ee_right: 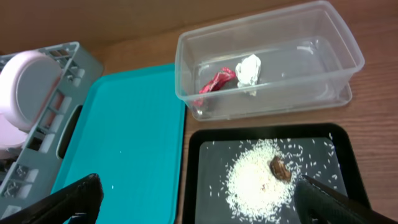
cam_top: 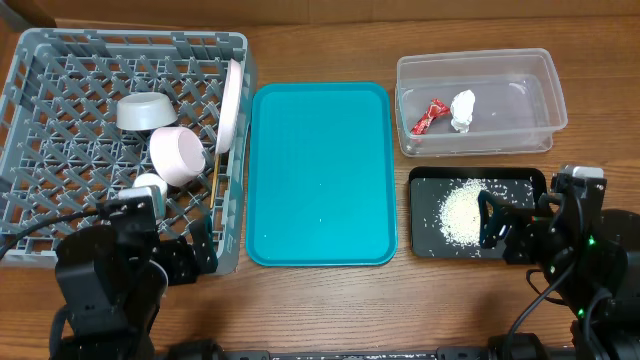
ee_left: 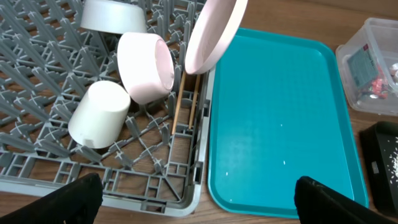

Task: Sort waste into correct bins and load items into the dishwasher

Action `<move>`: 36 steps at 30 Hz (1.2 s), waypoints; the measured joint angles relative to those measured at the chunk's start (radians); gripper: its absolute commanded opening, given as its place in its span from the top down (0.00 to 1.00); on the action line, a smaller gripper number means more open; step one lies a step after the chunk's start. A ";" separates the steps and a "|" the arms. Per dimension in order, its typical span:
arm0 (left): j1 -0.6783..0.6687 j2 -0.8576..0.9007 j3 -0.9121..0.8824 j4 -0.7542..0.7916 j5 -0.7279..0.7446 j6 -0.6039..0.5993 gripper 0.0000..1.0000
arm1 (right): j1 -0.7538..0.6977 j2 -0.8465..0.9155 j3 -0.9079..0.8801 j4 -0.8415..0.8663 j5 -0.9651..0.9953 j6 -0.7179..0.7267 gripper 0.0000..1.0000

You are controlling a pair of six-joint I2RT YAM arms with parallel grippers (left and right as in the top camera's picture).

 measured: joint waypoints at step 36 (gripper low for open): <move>0.000 -0.002 -0.009 -0.040 0.000 0.000 0.00 | -0.019 -0.196 -0.207 0.176 0.063 -0.004 0.00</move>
